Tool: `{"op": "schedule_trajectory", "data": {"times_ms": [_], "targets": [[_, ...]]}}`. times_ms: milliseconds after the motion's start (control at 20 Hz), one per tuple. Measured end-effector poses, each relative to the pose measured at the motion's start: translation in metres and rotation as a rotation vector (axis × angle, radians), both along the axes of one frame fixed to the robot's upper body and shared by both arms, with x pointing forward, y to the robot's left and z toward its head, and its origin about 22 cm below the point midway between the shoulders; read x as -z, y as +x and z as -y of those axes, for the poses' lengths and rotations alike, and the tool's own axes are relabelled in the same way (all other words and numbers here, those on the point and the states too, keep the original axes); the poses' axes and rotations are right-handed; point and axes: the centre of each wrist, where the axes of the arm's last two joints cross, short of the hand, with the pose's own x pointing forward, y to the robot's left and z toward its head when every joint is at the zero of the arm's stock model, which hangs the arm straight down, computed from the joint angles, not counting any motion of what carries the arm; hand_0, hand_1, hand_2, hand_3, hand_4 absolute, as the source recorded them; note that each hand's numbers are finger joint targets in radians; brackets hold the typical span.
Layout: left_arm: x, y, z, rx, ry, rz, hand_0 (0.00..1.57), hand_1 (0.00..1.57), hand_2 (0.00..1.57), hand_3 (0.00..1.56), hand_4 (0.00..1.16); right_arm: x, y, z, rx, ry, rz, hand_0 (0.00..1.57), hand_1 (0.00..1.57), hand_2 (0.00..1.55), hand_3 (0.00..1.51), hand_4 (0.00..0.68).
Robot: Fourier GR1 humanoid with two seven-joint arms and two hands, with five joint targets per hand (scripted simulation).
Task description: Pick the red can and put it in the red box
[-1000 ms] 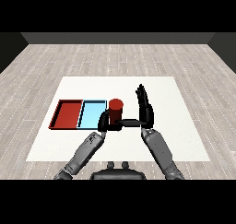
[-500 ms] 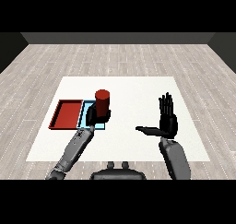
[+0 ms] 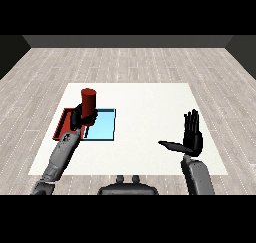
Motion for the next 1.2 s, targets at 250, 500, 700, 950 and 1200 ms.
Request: {"op": "schedule_trajectory", "data": {"times_ms": [250,500,700,950,1200], "targets": [[0.009,0.008,-0.066,-0.163,0.109,-0.102,1.57,1.57,1.55,1.48,1.06,0.001,0.000,0.005,0.014,-0.004,-0.024,0.00,0.00,0.00,0.00,0.000],[0.027,0.013,-0.116,-0.285,0.209,-0.187,1.57,1.57,1.54,1.43,1.02,0.013,0.002,0.006,0.001,-0.001,-0.034,0.00,0.00,0.00,0.00,0.000],[0.047,0.014,-0.139,-0.344,0.242,-0.287,1.52,1.52,1.45,1.38,1.02,0.017,0.009,0.006,-0.002,-0.024,-0.029,0.00,0.00,0.00,0.00,0.000],[0.072,0.018,-0.137,-0.364,0.281,-0.420,0.83,0.83,0.86,0.93,0.82,0.029,0.019,0.005,0.007,-0.078,-0.043,0.00,0.00,0.00,0.00,0.000],[0.094,0.010,-0.136,-0.366,0.266,-0.506,1.36,1.36,1.33,1.11,0.81,0.039,0.030,0.002,0.019,-0.113,-0.057,0.00,0.00,0.00,0.00,0.000]]}}
